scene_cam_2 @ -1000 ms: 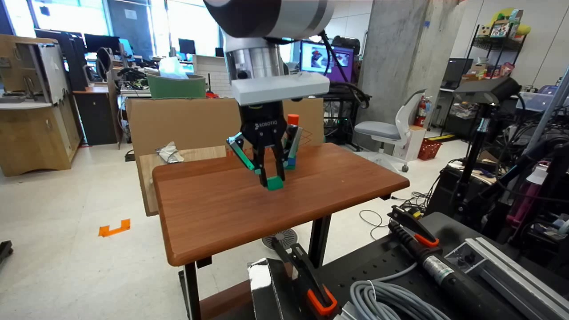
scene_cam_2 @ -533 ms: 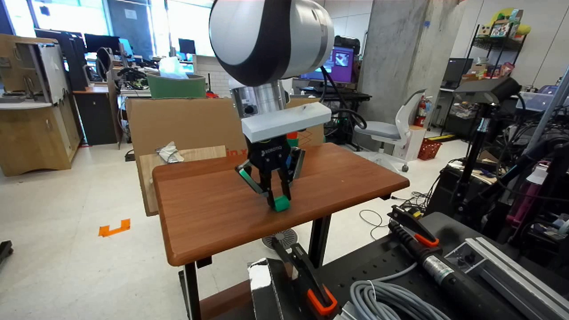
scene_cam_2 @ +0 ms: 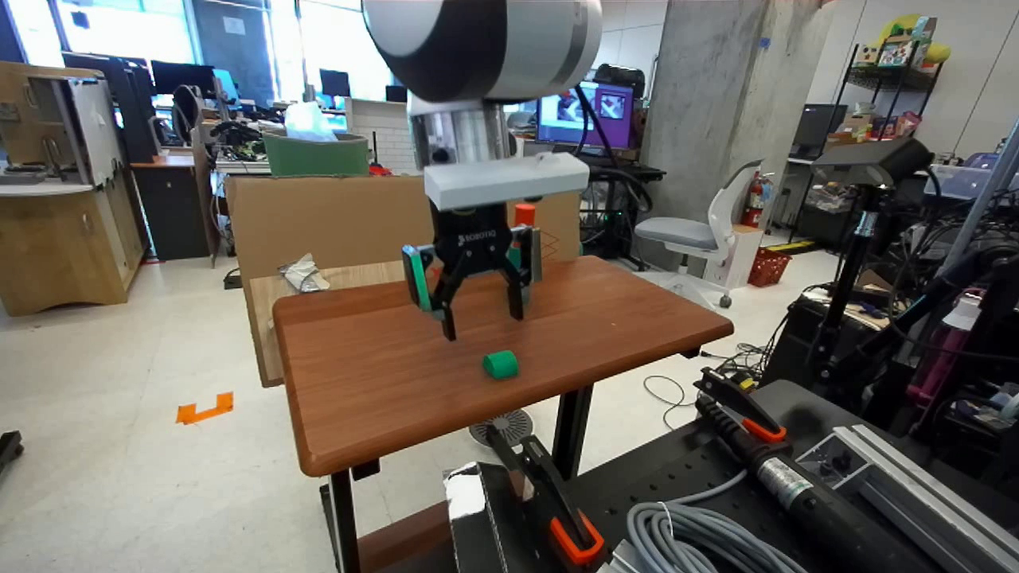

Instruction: Pick up the green object and put on the table

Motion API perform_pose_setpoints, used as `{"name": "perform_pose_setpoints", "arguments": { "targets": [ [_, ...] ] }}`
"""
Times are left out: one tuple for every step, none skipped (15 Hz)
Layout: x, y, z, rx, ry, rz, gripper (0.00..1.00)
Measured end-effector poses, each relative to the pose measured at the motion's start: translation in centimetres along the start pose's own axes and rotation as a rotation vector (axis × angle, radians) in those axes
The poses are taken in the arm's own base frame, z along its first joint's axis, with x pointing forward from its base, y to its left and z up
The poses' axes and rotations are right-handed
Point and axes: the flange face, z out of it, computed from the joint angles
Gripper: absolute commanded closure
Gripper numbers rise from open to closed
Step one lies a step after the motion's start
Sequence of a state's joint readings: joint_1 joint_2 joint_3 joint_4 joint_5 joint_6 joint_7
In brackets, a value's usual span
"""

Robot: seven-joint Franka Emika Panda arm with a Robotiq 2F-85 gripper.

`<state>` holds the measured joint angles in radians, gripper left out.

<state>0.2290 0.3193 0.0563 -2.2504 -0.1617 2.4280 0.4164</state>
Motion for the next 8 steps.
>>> {"name": "perform_pose_setpoints", "arguments": {
  "targets": [
    [0.1, 0.5, -2.0, 0.041, 0.013, 0.005, 0.0],
    [0.2, 1.3, -4.2, 0.076, 0.029, 0.011, 0.0],
    [0.2, 2.4, -6.5, 0.106, 0.044, 0.022, 0.0],
    [0.0, 3.6, -8.7, 0.13, 0.056, 0.035, 0.0],
    [-0.3, 4.8, -10.9, 0.146, 0.063, 0.047, 0.0],
    [-0.8, 6.1, -13.0, 0.152, 0.067, 0.06, 0.0],
    [-1.6, 7.5, -15.0, 0.146, 0.06, 0.075, 0.0],
    [-2.4, 8.8, -16.8, 0.127, 0.042, 0.085, 0.0]
  ]
}}
